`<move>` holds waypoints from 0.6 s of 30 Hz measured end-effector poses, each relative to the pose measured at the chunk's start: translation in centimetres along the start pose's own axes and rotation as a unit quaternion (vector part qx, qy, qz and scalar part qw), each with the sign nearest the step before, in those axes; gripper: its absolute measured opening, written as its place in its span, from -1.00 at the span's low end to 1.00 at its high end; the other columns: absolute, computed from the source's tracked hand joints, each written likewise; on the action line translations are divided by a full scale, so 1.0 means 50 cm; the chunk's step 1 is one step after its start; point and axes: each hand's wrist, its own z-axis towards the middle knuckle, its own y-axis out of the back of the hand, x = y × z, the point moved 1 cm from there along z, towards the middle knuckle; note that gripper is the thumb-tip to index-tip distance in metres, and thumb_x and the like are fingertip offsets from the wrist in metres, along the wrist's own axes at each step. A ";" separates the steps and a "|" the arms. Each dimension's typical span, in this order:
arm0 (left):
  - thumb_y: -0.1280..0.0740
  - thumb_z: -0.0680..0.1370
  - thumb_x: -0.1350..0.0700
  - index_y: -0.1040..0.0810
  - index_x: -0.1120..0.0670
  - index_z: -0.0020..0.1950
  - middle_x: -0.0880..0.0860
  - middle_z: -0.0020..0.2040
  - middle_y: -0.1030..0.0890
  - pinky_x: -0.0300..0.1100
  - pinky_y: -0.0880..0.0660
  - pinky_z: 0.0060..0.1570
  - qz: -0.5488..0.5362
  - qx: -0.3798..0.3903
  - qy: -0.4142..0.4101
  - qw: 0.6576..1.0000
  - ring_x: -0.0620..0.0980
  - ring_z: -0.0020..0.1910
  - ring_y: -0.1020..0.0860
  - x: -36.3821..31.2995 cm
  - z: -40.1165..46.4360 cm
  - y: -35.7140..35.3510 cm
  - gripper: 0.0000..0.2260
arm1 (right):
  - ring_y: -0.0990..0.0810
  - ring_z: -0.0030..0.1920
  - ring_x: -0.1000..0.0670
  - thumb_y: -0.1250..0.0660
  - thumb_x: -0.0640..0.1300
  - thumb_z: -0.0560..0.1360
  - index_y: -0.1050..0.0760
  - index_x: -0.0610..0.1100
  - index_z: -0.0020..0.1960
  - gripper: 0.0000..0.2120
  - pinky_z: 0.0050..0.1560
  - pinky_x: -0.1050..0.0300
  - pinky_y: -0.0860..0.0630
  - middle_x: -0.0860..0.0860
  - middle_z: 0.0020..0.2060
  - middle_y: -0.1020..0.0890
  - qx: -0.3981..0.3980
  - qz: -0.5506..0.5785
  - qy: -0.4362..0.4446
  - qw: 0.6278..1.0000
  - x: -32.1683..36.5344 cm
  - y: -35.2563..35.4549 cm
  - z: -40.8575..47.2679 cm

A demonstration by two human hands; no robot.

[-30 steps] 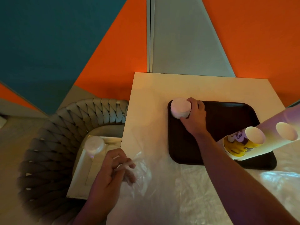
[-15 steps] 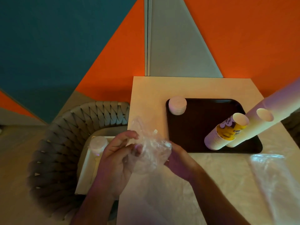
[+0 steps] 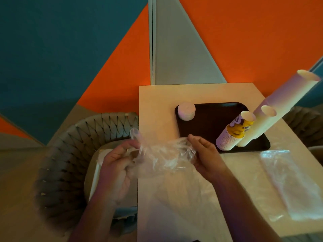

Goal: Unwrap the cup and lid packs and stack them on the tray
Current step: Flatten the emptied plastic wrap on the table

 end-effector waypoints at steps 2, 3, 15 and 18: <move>-0.13 0.63 0.25 -0.73 0.10 -0.11 0.13 -0.10 -0.69 -0.07 -0.58 -0.16 0.042 0.027 0.026 0.998 0.09 -0.10 -0.63 -0.008 -0.010 0.007 -0.64 | -0.54 -0.25 -0.11 -0.46 -0.05 0.41 -0.61 -0.20 -0.12 -0.79 -0.31 0.14 -0.53 -0.19 -0.19 -0.58 -0.021 -0.076 0.058 0.995 0.020 0.006 -0.015; -0.13 0.66 0.06 -0.71 0.15 -0.05 0.17 -0.05 -0.69 0.00 -0.56 -0.09 0.059 0.048 0.055 0.996 0.14 -0.06 -0.62 -0.009 -0.010 0.012 -0.62 | -0.50 -0.23 -0.13 -0.48 -0.03 0.42 -0.63 -0.21 -0.13 -0.77 -0.28 0.09 -0.47 -0.19 -0.21 -0.57 -0.025 -0.130 0.090 0.987 0.029 0.007 -0.022; -0.36 0.58 0.19 -0.68 0.16 -0.12 0.21 -0.18 -0.67 -0.32 -0.55 -0.25 0.173 0.014 -0.011 0.985 -0.07 -0.24 -0.67 -0.009 0.022 -0.033 -0.87 | -0.50 -0.33 0.07 -0.37 -0.19 0.60 -0.64 -0.27 -0.05 -0.85 -0.23 0.20 -0.50 0.00 -0.39 -0.59 -0.080 -0.201 0.200 0.956 0.086 0.062 -0.072; -0.35 0.58 0.26 -0.67 0.22 -0.06 0.25 -0.10 -0.68 -0.39 -0.54 -0.27 0.154 0.014 -0.022 0.988 -0.09 -0.22 -0.69 -0.005 0.019 -0.051 -0.90 | -0.57 -0.30 0.09 -0.30 -0.23 0.63 -0.61 -0.31 -0.02 -0.83 -0.18 0.21 -0.55 0.00 -0.34 -0.63 -0.079 -0.164 0.209 0.961 0.086 0.075 -0.078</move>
